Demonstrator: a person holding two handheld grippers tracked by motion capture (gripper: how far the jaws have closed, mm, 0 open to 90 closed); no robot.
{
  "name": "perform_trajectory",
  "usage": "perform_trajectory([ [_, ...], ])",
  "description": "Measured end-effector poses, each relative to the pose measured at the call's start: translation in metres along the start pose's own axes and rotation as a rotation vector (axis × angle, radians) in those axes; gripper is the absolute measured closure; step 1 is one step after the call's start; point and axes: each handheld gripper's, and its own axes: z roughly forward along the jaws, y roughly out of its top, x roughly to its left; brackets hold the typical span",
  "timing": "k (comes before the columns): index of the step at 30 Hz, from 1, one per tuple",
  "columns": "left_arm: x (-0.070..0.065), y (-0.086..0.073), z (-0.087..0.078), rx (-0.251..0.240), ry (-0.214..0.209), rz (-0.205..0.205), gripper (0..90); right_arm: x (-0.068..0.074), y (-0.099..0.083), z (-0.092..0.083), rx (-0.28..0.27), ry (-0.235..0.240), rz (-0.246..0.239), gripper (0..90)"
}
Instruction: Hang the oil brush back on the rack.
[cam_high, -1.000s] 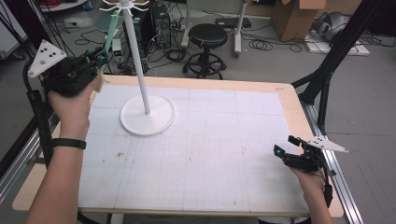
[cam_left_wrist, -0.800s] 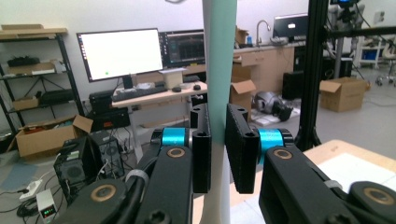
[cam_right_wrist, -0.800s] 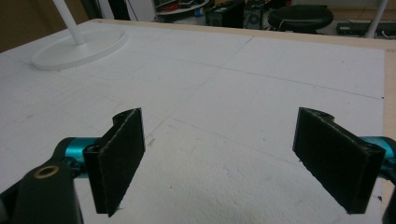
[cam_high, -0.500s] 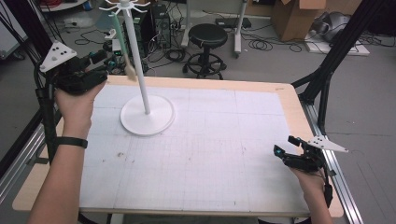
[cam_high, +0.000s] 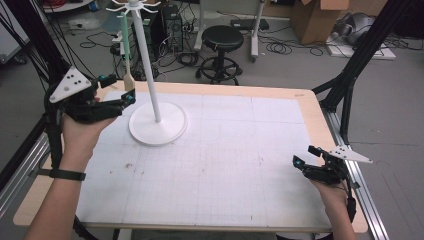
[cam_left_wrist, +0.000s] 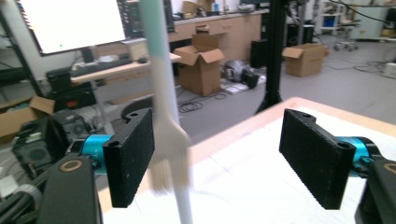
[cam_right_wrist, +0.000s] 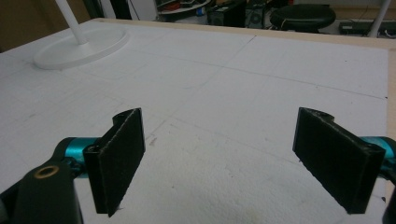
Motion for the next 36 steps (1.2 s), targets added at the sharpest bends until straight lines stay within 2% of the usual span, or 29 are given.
perform_trajectory([
  [1,-0.002,-0.008,-0.001,0.017,-0.012,0.001,25.4,0.0,0.0,0.0,0.002,0.001,0.003,16.0],
  [3,-0.006,-0.021,-0.003,0.039,-0.042,-0.009,19.7,0.001,0.0,0.0,0.002,0.001,0.0,16.0],
  [7,-0.01,-0.046,-0.008,0.045,-0.082,-0.026,18.0,0.002,0.0,0.001,0.011,0.003,-0.004,16.0],
  [8,-0.012,-0.059,-0.009,0.048,-0.094,-0.038,16.4,0.003,0.0,0.001,0.012,0.002,-0.007,16.0],
  [9,-0.012,-0.059,-0.009,0.048,-0.094,-0.038,16.4,0.003,0.0,0.001,0.013,0.003,-0.008,16.0],
  [10,-0.013,-0.071,-0.011,0.047,-0.101,-0.046,16.3,0.003,-0.001,0.001,0.015,0.002,-0.011,16.0],
  [11,-0.013,-0.071,-0.011,0.047,-0.101,-0.046,16.1,0.003,-0.001,0.001,0.015,0.002,-0.013,16.0],
  [12,-0.014,-0.083,-0.012,0.052,-0.107,-0.047,15.8,0.003,-0.001,0.001,0.017,0.003,-0.008,16.0],
  [14,-0.015,-0.089,-0.011,0.061,-0.113,-0.05,15.1,0.003,-0.001,0.001,0.016,0.003,-0.01,16.0],
  [17,-0.019,-0.108,-0.011,0.085,-0.132,-0.06,14.6,0.004,-0.001,0.002,0.021,0.004,-0.008,16.0],
  [20,-0.022,-0.116,-0.011,0.093,-0.141,-0.069,14.4,0.004,-0.002,0.003,0.025,0.006,-0.013,16.0],
  [21,-0.025,-0.122,-0.009,0.132,-0.154,-0.065,13.6,0.004,-0.003,0.003,0.028,0.005,-0.012,16.0],
  [22,-0.025,-0.122,-0.009,0.132,-0.154,-0.065,12.7,0.004,-0.003,0.003,0.028,0.005,-0.012,16.0],
  [24,-0.028,-0.13,-0.008,0.135,-0.189,-0.077,12.7,0.004,-0.003,0.003,0.029,0.007,-0.022,16.0],
  [27,-0.031,-0.14,-0.009,0.142,-0.191,-0.071,12.8,0.005,-0.003,0.002,0.024,0.008,-0.016,16.0],
  [36,-0.03,-0.164,-0.014,0.16,-0.19,-0.071,12.8,0.002,-0.007,0.002,0.036,0.005,-0.016,15.9],
])
